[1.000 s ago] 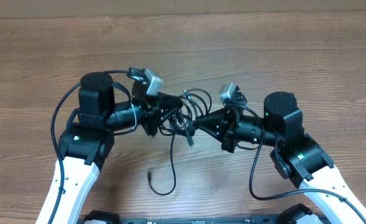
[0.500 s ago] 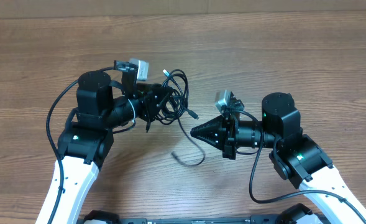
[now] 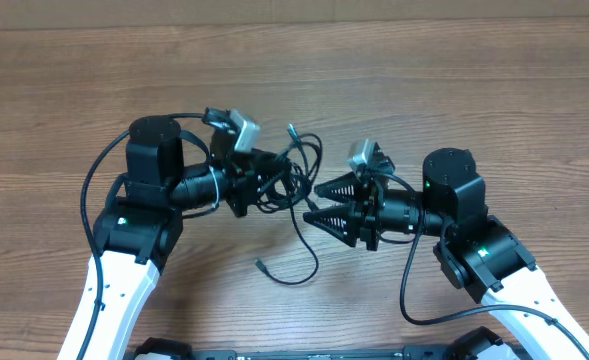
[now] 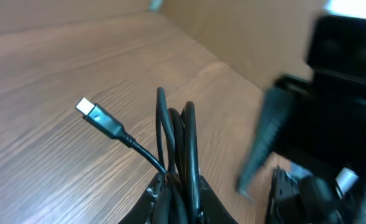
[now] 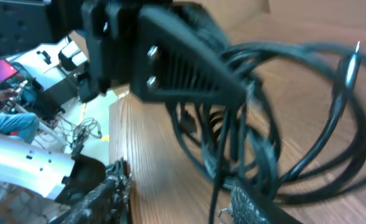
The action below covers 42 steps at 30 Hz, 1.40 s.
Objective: Untangle cables
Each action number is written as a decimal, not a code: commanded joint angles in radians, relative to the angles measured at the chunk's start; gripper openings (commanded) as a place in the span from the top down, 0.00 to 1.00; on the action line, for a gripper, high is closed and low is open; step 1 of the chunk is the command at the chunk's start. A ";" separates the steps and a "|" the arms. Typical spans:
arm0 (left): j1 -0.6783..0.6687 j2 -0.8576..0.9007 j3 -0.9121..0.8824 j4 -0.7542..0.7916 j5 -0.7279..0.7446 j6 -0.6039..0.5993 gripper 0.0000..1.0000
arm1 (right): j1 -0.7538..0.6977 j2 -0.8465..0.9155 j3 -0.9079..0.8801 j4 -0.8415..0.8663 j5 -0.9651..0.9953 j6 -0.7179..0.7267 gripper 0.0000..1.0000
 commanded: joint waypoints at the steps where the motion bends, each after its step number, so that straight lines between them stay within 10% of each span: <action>1: 0.004 0.001 0.021 0.003 0.145 0.137 0.96 | 0.003 -0.006 0.025 0.028 0.014 0.000 0.44; 30: 0.004 0.001 0.021 -0.064 0.333 0.349 0.96 | 0.003 -0.006 0.025 0.019 0.207 0.001 0.43; 42: 0.005 0.001 0.021 -0.011 -0.085 -0.030 0.96 | 0.003 -0.006 0.025 -0.056 0.238 0.004 0.47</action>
